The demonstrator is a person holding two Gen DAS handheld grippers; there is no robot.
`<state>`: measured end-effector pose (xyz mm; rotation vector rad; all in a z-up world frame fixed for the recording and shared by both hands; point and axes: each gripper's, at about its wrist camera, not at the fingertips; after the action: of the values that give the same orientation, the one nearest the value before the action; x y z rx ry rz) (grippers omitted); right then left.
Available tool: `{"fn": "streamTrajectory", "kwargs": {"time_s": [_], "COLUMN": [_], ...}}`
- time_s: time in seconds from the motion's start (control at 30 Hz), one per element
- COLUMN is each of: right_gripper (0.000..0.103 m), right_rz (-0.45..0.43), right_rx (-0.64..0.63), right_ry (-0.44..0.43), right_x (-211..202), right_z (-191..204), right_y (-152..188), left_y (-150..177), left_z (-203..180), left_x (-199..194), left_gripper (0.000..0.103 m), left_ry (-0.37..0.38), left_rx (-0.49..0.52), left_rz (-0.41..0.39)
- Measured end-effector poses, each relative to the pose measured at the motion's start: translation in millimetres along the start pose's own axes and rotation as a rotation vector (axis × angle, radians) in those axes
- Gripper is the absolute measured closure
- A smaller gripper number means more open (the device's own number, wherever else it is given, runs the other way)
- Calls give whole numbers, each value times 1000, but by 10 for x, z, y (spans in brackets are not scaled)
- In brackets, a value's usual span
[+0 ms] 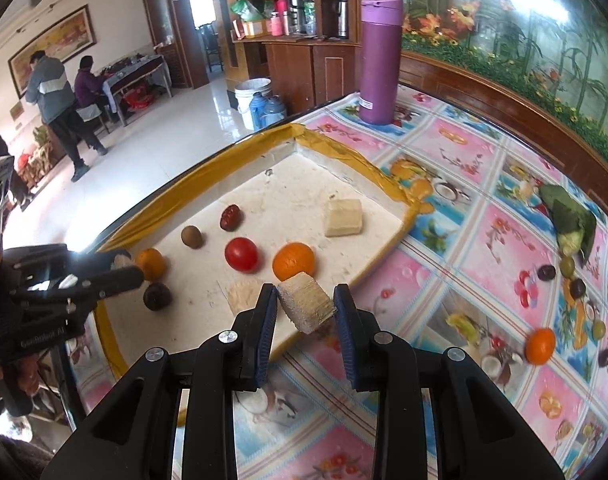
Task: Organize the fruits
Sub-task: 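Carry the tan cake in the left gripper while the right carries the cream block over the tray, then lower the tan cake with the left gripper while the right lowers the cream block into the tray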
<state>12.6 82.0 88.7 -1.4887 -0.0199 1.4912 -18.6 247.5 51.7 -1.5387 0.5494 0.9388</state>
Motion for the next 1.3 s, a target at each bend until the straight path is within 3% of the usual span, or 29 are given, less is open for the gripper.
{"fn": "streamTrajectory", "kwargs": {"time_s": [0.6,0.93,1.3], "right_gripper": [75,75,75], "right_rz": [73,132,164], "right_rx": [-66,-89,-105], "right_ry": [-59,-107,-98], "right_x": [749,1074,1178], "right_z": [-93,-141,-195], "right_y": [-571,-629,-601], "left_y": [-100,-102,-87], "left_z": [-117,-161,-189], "left_x": [284,418,498], "left_gripper": [74,74,74], "left_ry": [8,-13,-30], "left_rx": [25,49,62], "left_rz": [37,57,74]}}
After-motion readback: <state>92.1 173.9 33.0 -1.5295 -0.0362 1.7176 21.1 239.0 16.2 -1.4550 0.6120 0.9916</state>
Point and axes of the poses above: each gripper's, at about its wrist camera, not at the fingertips, and x roughly the way its jaws point, z to its left, y to its underside, and after that the axes turned 13 degrees about -y, right-handed
